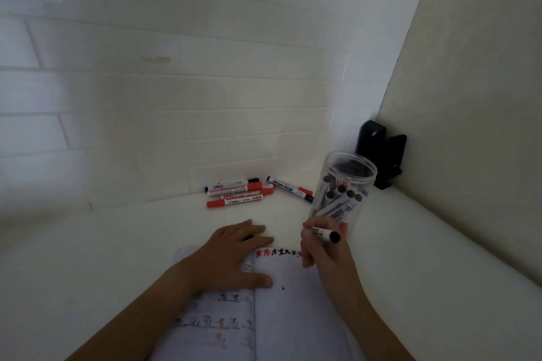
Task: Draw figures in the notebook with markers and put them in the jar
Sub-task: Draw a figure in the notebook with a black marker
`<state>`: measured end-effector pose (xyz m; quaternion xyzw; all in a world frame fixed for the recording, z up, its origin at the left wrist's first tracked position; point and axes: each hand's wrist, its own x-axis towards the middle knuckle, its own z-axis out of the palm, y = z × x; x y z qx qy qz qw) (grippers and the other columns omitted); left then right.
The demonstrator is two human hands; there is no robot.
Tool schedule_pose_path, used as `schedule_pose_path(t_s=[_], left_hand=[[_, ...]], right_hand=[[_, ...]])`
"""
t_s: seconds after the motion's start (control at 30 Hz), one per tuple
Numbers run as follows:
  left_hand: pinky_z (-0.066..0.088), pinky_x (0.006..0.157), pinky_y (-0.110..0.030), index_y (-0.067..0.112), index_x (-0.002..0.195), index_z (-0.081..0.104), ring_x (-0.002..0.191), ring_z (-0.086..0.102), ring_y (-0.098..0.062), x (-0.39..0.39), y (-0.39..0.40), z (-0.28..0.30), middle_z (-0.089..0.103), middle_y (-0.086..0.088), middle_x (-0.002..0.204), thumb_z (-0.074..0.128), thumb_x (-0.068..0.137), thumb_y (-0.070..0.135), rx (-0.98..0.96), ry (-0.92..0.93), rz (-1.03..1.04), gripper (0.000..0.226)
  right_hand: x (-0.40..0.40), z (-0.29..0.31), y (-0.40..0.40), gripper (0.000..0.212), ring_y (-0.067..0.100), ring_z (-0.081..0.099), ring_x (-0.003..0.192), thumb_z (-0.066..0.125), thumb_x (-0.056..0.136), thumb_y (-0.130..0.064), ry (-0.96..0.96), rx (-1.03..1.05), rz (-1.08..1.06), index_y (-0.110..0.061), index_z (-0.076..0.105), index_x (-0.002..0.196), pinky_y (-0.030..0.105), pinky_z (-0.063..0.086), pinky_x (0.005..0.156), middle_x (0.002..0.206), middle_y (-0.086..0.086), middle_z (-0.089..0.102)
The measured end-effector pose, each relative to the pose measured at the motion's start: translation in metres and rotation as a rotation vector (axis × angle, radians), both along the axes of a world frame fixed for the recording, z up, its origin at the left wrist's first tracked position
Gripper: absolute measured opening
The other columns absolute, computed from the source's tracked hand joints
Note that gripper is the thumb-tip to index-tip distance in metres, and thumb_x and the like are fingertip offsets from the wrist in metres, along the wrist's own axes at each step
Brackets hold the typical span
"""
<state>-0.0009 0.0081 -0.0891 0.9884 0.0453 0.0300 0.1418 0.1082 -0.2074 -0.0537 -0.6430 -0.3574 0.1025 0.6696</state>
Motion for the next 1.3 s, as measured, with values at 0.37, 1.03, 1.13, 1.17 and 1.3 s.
schedule_pose_path(t_s=[0.37, 1.03, 1.13, 1.17, 1.3], left_hand=[[0.0, 0.123, -0.036, 0.051, 0.151, 0.019, 0.15, -0.012, -0.003, 0.001, -0.003, 0.002, 0.003, 0.021, 0.164, 0.047, 0.072, 0.092, -0.054, 0.004, 0.031, 0.094], [-0.002, 0.124, -0.039, 0.051, 0.141, 0.028, 0.152, -0.013, -0.009, 0.0, 0.003, 0.004, 0.005, 0.013, 0.166, 0.06, 0.074, 0.08, -0.142, 0.042, -0.047, 0.079], [-0.003, 0.124, -0.039, 0.05, 0.139, 0.031, 0.152, -0.013, -0.01, 0.0, 0.003, 0.003, 0.006, 0.012, 0.166, 0.062, 0.074, 0.079, -0.142, 0.047, -0.046, 0.078], [-0.003, 0.124, -0.039, 0.05, 0.138, 0.032, 0.152, -0.013, -0.01, 0.001, 0.003, 0.003, 0.006, 0.012, 0.166, 0.062, 0.073, 0.079, -0.142, 0.047, -0.043, 0.077], [-0.002, 0.124, -0.04, 0.05, 0.138, 0.034, 0.152, -0.013, -0.01, 0.001, 0.002, 0.003, 0.006, 0.012, 0.166, 0.062, 0.072, 0.08, -0.152, 0.039, -0.039, 0.078]], right_hand=[[-0.006, 0.002, 0.029, 0.021, 0.026, 0.052, 0.054, 0.053, 0.103, -0.011, 0.146, -0.151, 0.067, -0.01, 0.073, 0.096, 0.026, 0.039, 0.047, 0.072, 0.022, 0.066], [-0.005, -0.028, 0.037, 0.019, 0.016, 0.056, 0.053, 0.073, 0.091, -0.014, -0.066, -0.28, -0.046, -0.015, 0.057, 0.081, 0.034, 0.049, 0.052, 0.061, 0.005, 0.061], [-0.006, -0.027, 0.037, 0.019, 0.016, 0.054, 0.053, 0.073, 0.091, -0.012, -0.065, -0.281, -0.046, -0.014, 0.057, 0.081, 0.033, 0.048, 0.052, 0.061, 0.005, 0.06], [-0.007, -0.027, 0.037, 0.019, 0.016, 0.054, 0.053, 0.072, 0.091, -0.011, -0.065, -0.284, -0.046, -0.014, 0.057, 0.08, 0.033, 0.048, 0.052, 0.061, 0.004, 0.06], [-0.008, -0.025, 0.036, 0.02, 0.014, 0.054, 0.052, 0.073, 0.09, -0.01, -0.074, -0.298, -0.064, -0.015, 0.057, 0.079, 0.03, 0.048, 0.052, 0.059, 0.001, 0.06]])
